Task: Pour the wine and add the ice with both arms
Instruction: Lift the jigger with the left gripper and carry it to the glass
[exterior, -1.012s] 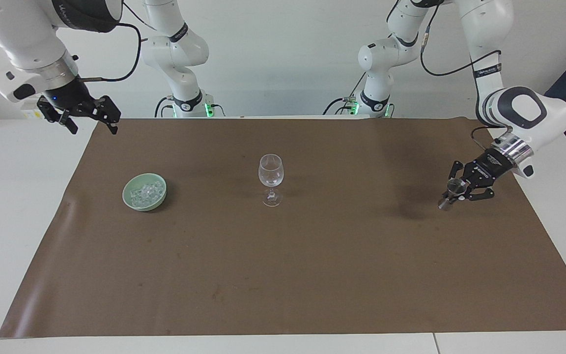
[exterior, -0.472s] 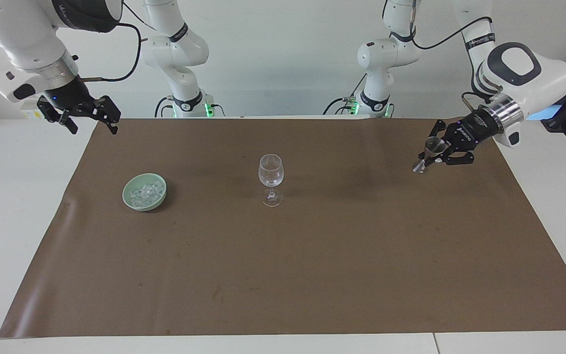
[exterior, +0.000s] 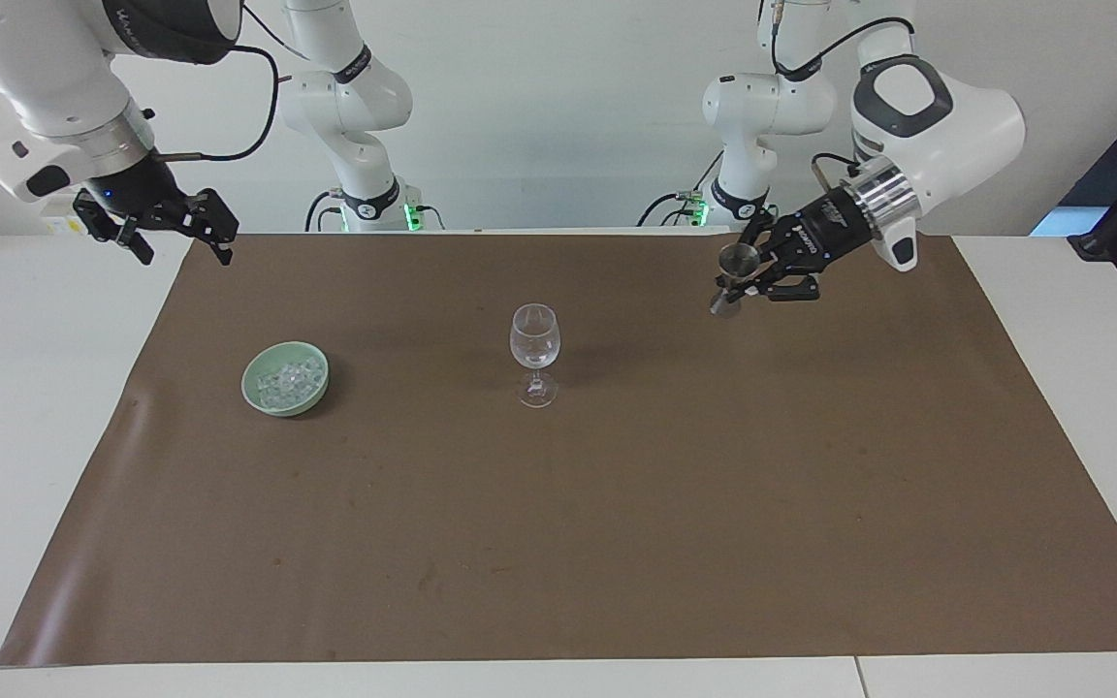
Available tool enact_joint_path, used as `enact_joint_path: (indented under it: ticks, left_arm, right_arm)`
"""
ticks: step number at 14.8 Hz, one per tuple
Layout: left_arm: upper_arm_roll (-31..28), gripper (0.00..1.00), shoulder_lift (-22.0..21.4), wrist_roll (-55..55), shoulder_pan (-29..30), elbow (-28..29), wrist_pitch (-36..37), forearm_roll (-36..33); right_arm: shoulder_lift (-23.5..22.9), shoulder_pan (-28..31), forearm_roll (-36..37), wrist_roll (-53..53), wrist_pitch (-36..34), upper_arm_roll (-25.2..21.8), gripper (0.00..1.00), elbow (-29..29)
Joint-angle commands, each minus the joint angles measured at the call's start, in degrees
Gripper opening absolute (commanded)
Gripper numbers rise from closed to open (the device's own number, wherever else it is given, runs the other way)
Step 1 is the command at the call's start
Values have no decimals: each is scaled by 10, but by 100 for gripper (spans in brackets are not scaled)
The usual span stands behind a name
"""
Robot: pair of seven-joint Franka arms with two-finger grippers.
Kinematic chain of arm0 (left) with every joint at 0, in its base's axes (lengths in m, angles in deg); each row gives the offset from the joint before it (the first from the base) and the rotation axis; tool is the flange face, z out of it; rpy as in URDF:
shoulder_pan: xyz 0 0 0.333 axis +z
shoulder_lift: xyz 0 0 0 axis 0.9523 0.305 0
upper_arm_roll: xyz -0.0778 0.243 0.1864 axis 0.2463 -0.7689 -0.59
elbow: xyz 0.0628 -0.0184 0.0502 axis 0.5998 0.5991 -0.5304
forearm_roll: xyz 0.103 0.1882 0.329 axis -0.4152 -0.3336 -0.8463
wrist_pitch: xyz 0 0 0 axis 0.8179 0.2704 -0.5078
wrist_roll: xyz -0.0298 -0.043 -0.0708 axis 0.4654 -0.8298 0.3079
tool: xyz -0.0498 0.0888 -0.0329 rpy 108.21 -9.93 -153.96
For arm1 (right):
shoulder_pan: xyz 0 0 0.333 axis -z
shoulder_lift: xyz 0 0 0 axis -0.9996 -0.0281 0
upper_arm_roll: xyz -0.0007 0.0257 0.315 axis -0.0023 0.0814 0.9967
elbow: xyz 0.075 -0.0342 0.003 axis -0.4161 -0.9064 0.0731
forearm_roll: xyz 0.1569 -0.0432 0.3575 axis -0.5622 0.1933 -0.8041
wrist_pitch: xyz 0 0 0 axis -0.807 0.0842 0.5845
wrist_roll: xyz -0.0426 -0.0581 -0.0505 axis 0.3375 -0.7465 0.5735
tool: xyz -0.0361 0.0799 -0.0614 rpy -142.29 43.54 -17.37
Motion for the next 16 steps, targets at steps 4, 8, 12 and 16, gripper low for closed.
enact_joint_path:
  ticks: [4, 8, 12, 16]
  left_arm:
    - [-6, 0, -10, 41, -115, 38, -112, 8]
    - [17, 0, -4, 41, -131, 46, -183, 1]
    - [46, 0, 34, 47, -140, 34, -211, -71]
    - [53, 0, 51, 67, -161, 34, -215, -174]
  right_arm:
    - [9, 6, -10, 10, 4, 2, 100, -10]
    - [9, 6, -10, 9, 4, 2, 100, -10]
    - [9, 6, -10, 9, 4, 2, 100, -10]
    - [9, 6, -10, 9, 4, 2, 100, -10]
